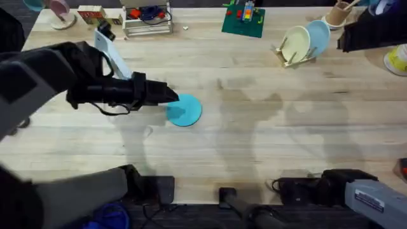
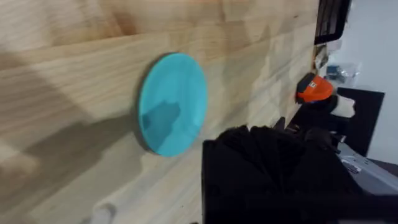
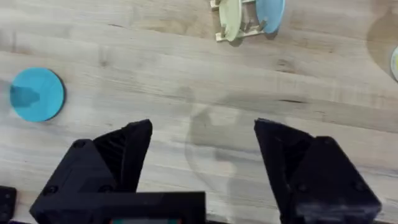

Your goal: Pick up the plates from the table one by one and place each into a slot on the dish rack.

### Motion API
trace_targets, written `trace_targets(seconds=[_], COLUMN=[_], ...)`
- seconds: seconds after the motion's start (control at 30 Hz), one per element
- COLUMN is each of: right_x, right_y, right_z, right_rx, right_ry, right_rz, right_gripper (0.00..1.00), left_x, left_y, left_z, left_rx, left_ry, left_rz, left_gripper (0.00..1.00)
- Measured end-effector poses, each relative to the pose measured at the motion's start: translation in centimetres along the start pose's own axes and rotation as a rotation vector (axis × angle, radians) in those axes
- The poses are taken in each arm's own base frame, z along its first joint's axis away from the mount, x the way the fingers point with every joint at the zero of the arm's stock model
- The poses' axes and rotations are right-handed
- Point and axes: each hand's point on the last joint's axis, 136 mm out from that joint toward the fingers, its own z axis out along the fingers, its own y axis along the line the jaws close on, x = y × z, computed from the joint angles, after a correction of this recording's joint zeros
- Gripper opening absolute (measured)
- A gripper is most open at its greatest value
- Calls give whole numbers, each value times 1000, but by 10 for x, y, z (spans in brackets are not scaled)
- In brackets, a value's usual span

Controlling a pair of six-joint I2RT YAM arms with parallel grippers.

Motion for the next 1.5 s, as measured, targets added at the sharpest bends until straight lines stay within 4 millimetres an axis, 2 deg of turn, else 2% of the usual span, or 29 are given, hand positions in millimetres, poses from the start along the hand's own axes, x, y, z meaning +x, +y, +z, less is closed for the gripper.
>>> trace_targets(seconds=[0.2,0.53,1.5], right_x=[0,0,0], right_y=[0,0,0], right_z=[0,0,0], right_rx=[0,0,0], right_ry=[0,0,0], right_rz=[0,0,0], right_gripper=[992,992,992], left_x=[-3,3,0], left_y=[26,70,72], left_z=[16,40,43], left_rx=[16,0,29], left_ry=[45,121,111], left_rz=[-80,-183,-210], left_gripper=[43,43,41])
